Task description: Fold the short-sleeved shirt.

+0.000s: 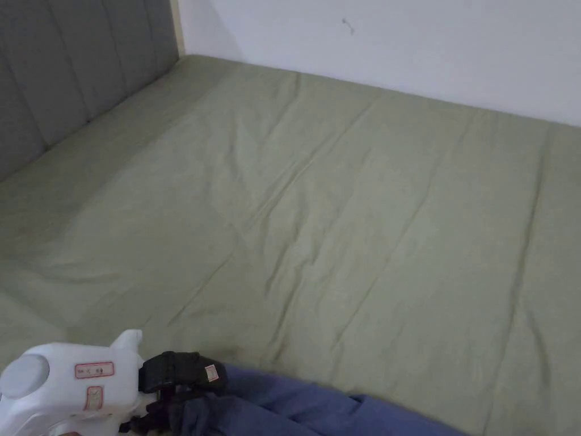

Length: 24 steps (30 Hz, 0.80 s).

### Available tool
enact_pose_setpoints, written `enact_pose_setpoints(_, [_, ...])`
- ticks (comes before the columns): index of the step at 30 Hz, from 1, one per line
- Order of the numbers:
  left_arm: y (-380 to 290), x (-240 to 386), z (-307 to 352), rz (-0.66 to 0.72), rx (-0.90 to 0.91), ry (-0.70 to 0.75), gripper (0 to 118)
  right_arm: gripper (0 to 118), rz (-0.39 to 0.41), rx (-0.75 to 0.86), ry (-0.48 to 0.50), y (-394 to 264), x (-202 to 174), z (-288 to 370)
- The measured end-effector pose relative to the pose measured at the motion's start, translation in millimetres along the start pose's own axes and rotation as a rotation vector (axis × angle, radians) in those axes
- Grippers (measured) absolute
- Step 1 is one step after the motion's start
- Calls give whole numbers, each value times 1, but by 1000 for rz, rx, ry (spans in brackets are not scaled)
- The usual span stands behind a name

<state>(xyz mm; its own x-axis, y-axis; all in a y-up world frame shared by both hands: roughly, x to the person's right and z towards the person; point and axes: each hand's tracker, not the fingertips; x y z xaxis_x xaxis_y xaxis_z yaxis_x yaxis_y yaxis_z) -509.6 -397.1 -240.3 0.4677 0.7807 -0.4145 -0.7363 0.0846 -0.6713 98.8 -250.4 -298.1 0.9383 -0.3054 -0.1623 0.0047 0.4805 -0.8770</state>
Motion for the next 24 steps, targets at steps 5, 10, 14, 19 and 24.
enact_pose_setpoints(5, [-14, 2, -38, 131, -51, -105, 10, 0, 29, -35, 15, 3, -11, -10])
enact_pose_setpoints(10, [-17, -19, -31, 252, 11, -169, 9, 0, 70, -30, 1, 7, -13, -8])
enact_pose_setpoints(14, [-16, -15, 24, 221, 102, -160, 9, 0, 44, -8, 0, 8, 4, -6])
enact_pose_setpoints(19, [-9, 7, 82, 104, 180, -104, 9, 0, 11, 9, -7, 1, 11, -6])
enact_pose_setpoints(24, [-11, 50, 100, -7, 220, 101, 9, 0, -30, 5, 6, -11, 13, -6])
